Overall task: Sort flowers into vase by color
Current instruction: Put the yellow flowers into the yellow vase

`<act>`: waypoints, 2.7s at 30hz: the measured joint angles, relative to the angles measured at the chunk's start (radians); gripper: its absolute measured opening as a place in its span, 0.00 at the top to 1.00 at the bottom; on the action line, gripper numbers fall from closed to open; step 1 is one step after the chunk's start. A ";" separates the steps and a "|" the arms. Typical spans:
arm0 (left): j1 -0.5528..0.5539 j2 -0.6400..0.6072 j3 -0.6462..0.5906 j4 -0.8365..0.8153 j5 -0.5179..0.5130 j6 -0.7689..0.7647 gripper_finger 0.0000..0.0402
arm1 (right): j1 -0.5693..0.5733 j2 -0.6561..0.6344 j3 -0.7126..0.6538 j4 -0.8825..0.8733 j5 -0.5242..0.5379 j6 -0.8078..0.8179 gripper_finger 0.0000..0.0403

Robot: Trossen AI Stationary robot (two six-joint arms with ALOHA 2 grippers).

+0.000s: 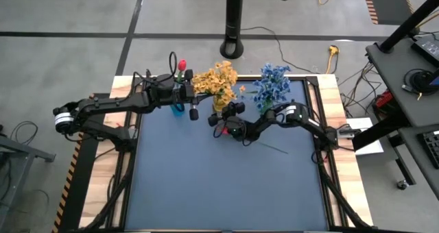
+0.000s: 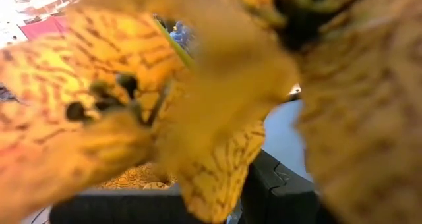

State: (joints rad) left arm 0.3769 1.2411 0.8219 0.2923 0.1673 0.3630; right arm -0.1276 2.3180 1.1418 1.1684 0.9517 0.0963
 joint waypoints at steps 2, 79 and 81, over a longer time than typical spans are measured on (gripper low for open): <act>0.000 0.000 0.000 -0.002 0.000 0.000 1.00 | -0.005 0.000 0.010 -0.022 0.009 0.007 0.11; 0.151 0.172 -0.052 0.385 0.140 -0.268 1.00 | -0.054 0.000 0.015 -0.116 -0.088 0.138 0.25; 0.156 0.172 -0.052 0.387 0.140 -0.267 1.00 | -0.054 0.000 0.015 -0.116 -0.088 0.138 0.24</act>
State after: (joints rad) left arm 0.5332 1.4136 0.7700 0.6796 0.3073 0.0956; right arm -0.1817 2.3184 1.1572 1.0527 0.8635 0.2340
